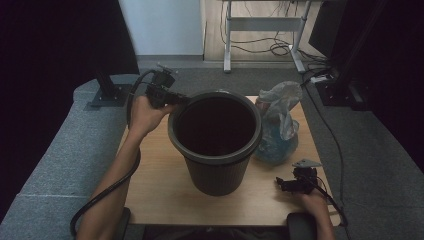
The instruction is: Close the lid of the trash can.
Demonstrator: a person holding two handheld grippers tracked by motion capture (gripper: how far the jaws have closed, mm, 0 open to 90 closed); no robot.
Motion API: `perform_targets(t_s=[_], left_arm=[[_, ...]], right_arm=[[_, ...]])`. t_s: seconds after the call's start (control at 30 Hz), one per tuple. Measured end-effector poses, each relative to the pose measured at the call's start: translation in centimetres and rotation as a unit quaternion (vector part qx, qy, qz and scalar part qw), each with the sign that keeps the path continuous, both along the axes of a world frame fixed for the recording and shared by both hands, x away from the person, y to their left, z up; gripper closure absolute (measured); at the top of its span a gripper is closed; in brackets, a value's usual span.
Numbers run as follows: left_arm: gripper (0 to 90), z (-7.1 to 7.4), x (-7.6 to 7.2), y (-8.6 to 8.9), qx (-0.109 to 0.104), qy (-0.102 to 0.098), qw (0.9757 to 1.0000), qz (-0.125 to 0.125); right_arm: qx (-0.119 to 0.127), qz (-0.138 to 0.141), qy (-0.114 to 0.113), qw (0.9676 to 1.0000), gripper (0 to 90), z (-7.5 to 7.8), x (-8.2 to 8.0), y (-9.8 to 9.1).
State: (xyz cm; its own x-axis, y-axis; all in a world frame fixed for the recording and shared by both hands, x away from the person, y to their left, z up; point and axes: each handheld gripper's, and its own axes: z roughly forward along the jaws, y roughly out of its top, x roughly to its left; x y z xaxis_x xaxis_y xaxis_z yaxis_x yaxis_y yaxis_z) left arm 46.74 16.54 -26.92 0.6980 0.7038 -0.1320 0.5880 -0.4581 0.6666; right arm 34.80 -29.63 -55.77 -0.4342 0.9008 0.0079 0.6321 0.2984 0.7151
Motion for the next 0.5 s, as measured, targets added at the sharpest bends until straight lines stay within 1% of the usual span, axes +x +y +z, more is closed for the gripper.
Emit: perform_targets(t_s=[0.07,0.1,0.17,0.27,0.4,0.5], left_arm=[[78.6,-0.12,-0.06,-0.69,0.009,0.000,0.9999,-0.004],[78.3,-0.12,-0.06,-0.69,0.009,0.000,0.9999,-0.004],[78.2,-0.23,-0.12,-1.03,0.018,-0.006,0.9998,-0.001],[78.0,-0.23,-0.17,-1.10,0.020,-0.008,0.9998,0.000],[77.8,-0.59,-0.28,-1.38,0.032,-0.013,0.9994,0.002],[77.5,-0.71,-0.29,-1.27,0.027,-0.012,0.9996,0.001]], right_arm=[[0.000,0.000,0.000,1.0000,0.0,0.00,0.00,0.00],[0.000,0.000,0.000,1.0000,0.0,0.00,0.00,0.00],[0.000,0.000,0.000,1.0000,0.0,0.00,0.00,0.00],[0.000,0.000,0.000,1.0000,0.0,0.00,0.00,0.00],[0.000,0.000,0.000,1.0000,0.0,0.00,0.00,0.00],[0.000,0.000,0.000,1.0000,0.0,0.00,0.00,0.00]])
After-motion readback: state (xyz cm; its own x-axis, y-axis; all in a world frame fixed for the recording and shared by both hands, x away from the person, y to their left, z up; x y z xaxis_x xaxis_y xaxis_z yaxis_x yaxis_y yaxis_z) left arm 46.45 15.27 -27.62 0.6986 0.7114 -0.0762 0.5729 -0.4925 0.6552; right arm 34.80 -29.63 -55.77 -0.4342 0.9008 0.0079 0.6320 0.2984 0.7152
